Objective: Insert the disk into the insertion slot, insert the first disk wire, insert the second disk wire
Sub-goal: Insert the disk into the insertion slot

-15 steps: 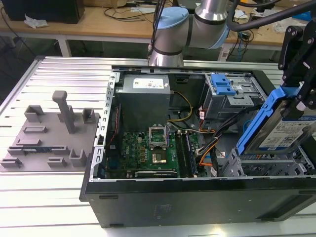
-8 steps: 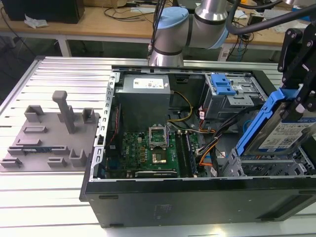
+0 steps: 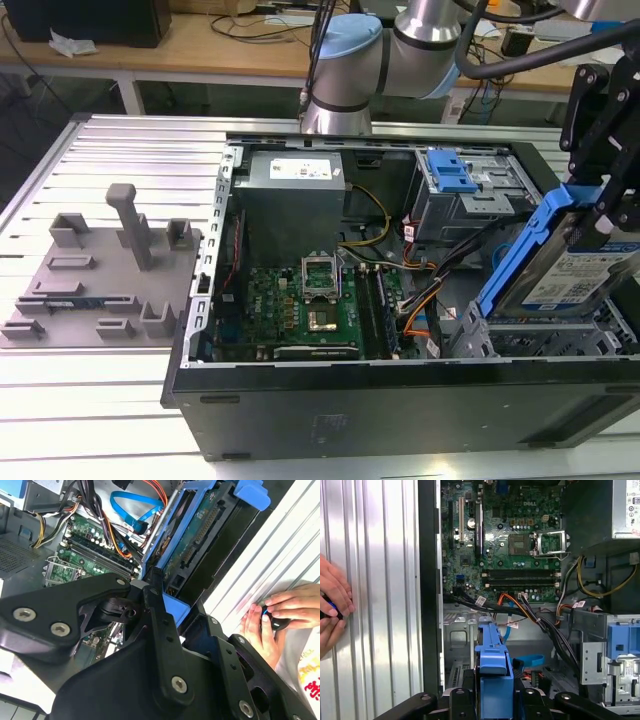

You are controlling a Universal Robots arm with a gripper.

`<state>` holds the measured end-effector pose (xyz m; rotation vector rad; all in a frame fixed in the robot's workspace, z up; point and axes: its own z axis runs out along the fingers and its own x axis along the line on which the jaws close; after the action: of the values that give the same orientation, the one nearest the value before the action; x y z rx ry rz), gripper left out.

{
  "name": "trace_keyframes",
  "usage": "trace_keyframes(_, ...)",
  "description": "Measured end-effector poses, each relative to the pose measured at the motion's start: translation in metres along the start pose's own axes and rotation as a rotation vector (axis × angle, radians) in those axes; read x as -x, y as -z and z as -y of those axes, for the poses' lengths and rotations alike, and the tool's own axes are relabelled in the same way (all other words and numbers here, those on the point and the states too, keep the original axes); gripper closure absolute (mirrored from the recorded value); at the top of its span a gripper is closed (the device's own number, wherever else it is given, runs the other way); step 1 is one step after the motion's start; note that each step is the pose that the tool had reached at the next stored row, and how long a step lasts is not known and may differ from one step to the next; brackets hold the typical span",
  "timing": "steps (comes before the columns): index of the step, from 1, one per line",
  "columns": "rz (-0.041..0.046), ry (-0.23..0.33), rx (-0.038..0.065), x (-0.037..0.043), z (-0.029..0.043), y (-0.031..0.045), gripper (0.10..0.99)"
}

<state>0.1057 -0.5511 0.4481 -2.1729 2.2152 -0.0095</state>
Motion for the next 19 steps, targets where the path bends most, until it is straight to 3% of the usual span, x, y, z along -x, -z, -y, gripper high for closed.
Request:
trace_keyframes(10, 0.0001, 0.0, 0.004, -0.0001, 0.0014, -0.0068, 0.718)
trace_keyframes(19, 0.0004, 0.0, 0.007, -0.0005, 0.0015, -0.0201, 0.718)
